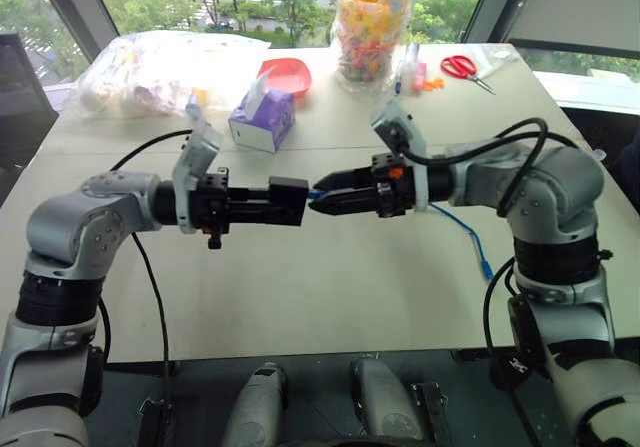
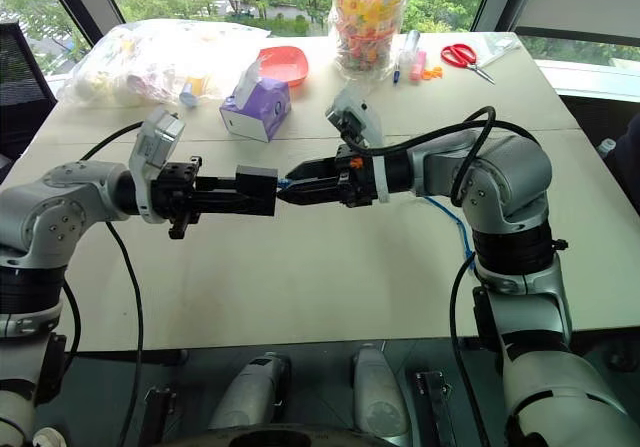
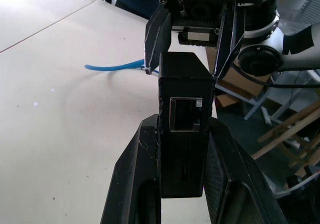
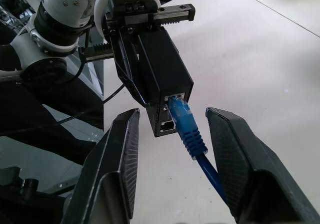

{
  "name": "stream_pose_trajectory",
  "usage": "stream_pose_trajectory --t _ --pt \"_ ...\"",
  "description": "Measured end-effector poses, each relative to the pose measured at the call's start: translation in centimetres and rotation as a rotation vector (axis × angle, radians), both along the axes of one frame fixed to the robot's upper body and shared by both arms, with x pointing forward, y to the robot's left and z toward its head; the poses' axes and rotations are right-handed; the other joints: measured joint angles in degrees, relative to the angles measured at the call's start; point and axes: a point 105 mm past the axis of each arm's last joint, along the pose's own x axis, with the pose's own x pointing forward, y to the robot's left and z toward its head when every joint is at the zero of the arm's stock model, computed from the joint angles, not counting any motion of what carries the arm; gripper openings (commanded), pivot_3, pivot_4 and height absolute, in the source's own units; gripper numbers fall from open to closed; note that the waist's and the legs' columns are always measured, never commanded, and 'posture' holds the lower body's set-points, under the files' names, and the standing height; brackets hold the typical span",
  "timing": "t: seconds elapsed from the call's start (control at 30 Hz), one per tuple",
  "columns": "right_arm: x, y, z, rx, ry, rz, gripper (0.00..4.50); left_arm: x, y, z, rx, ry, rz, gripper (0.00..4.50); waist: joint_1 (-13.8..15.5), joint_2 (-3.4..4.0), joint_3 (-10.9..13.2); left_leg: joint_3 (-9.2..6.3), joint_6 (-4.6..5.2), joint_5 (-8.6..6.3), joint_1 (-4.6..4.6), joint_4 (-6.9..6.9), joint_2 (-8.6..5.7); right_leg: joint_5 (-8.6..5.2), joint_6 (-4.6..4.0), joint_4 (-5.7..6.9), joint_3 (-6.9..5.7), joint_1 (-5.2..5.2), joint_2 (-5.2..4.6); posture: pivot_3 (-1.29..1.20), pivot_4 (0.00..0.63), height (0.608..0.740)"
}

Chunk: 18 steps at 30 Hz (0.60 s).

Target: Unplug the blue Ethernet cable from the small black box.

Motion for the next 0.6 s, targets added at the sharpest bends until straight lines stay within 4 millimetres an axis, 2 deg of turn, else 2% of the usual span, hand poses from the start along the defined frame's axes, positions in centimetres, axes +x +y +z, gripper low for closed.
stream_pose_trajectory --t 0.13,0.23,0.3,0.33,0.6 --pt "-0.05 -0.02 0.02 -0.001 0.001 0.001 2.14 -0.01 -0.05 0.01 -0.001 -0.006 -0.003 0.49 0.0 0.0 0.0 0.0 0.0 0.0 0.0 0.0 0.0 0.0 0.0 0.0 0.0 0.0 0.0 0.0 0.15 0.74" --pt "-0.09 -0.01 0.02 0.0 0.002 0.003 1.27 -0.02 -0.07 0.01 -0.001 -0.008 -0.005 0.49 0.0 0.0 0.0 0.0 0.0 0.0 0.0 0.0 0.0 0.0 0.0 0.0 0.0 0.0 0.0 0.0 0.15 0.74" --pt "-0.01 -0.17 0.02 -0.005 -0.001 -0.005 0.3 -0.07 -0.08 0.02 -0.003 -0.01 -0.009 0.49 0.0 0.0 0.0 0.0 0.0 0.0 0.0 0.0 0.0 0.0 0.0 0.0 0.0 0.0 0.0 0.0 0.15 0.74" --pt "-0.03 -0.2 0.03 -0.005 0.0 -0.003 0.02 -0.04 -0.05 0.0 -0.003 -0.01 -0.007 0.49 0.0 0.0 0.0 0.0 0.0 0.0 0.0 0.0 0.0 0.0 0.0 0.0 0.0 0.0 0.0 0.0 0.15 0.74" --pt "-0.11 -0.26 0.06 -0.006 0.0 0.002 0.02 -0.05 -0.09 0.01 -0.008 -0.016 -0.01 0.49 0.01 0.0 0.0 0.0 0.0 0.0 0.0 0.0 0.0 0.0 0.0 0.0 0.0 -0.01 0.0 0.0 0.15 0.74"
